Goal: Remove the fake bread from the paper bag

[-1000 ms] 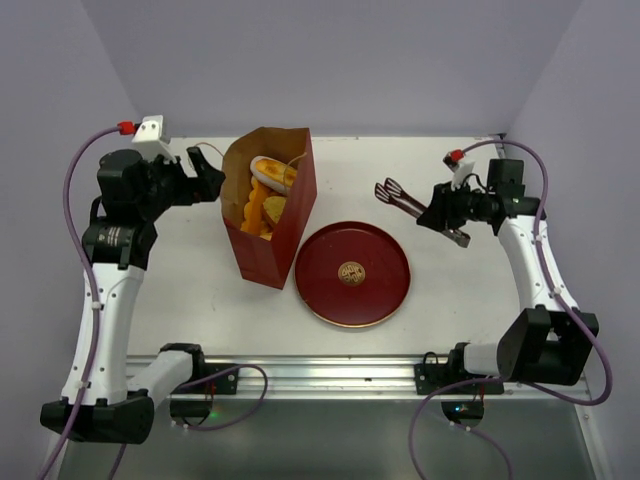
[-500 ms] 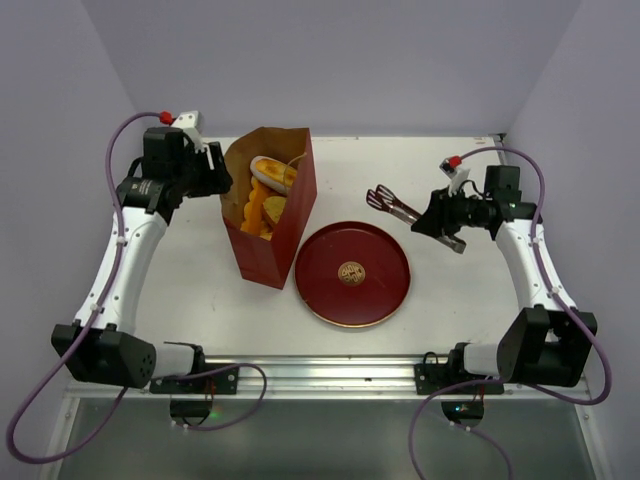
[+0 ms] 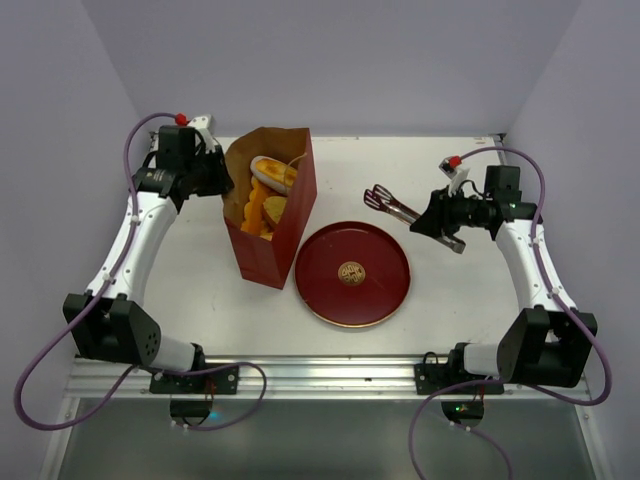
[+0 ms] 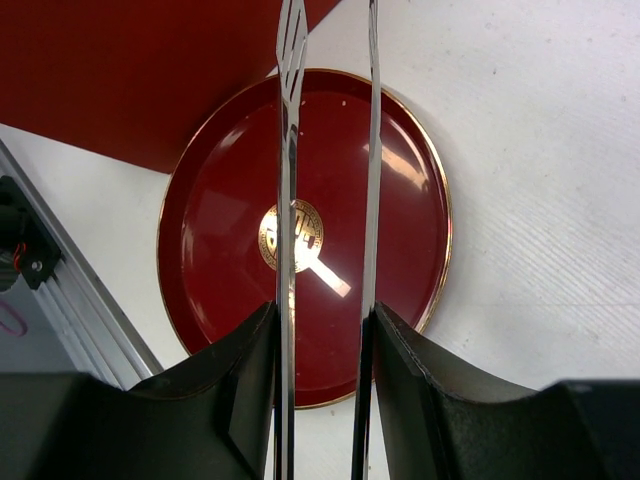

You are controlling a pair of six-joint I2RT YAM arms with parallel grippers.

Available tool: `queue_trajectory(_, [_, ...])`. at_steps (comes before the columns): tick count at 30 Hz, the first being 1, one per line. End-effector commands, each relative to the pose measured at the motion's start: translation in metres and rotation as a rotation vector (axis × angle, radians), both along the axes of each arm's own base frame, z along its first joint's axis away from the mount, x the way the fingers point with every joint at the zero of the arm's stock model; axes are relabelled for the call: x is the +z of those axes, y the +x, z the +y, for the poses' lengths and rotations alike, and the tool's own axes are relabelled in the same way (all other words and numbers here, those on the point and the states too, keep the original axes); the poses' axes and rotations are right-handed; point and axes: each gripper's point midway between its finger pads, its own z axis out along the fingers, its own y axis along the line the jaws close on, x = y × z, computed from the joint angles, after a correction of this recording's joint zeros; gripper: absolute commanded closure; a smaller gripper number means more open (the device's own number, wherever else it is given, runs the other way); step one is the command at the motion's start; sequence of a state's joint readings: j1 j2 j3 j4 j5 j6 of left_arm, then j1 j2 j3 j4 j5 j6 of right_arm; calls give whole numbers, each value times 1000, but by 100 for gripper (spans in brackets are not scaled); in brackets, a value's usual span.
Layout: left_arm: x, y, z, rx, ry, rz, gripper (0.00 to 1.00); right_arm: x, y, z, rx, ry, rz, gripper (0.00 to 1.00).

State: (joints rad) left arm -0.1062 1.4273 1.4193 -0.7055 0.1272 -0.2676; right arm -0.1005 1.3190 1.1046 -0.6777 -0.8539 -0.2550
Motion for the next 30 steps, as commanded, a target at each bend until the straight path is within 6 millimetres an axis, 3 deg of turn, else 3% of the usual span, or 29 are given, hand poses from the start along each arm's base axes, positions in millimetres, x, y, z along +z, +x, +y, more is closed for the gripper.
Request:
queue_trajectory(1, [18, 11, -12, -58, -30, -75, 67, 12, -3, 4, 34, 18, -59, 56])
queue_trajectory(4, [17, 13, -14, -67, -35, -78, 80, 12, -3, 5, 41, 24, -57, 56])
queue_trajectory(5, [18, 14, -14, -66, -34, -81, 89, 13, -4, 5, 43, 24, -58, 56])
queue_trajectory(8, [32, 19, -10, -63, -12, -120, 100, 13, -4, 5, 44, 24, -58, 56])
queue_trajectory(16, [93, 42, 13, 19, 94, -264, 100, 11, -4, 5, 48, 28, -50, 56])
queue_trajectory(20, [108, 52, 28, 73, 159, -298, 100, 11, -6, 6, 59, 35, -42, 56])
queue_trajectory(25, [108, 64, 33, 82, 182, -316, 100, 11, -7, 8, 78, 40, -45, 57])
queue_trajectory(30, [79, 64, 18, 4, 140, -271, 100, 13, -12, 11, 107, 55, -42, 57])
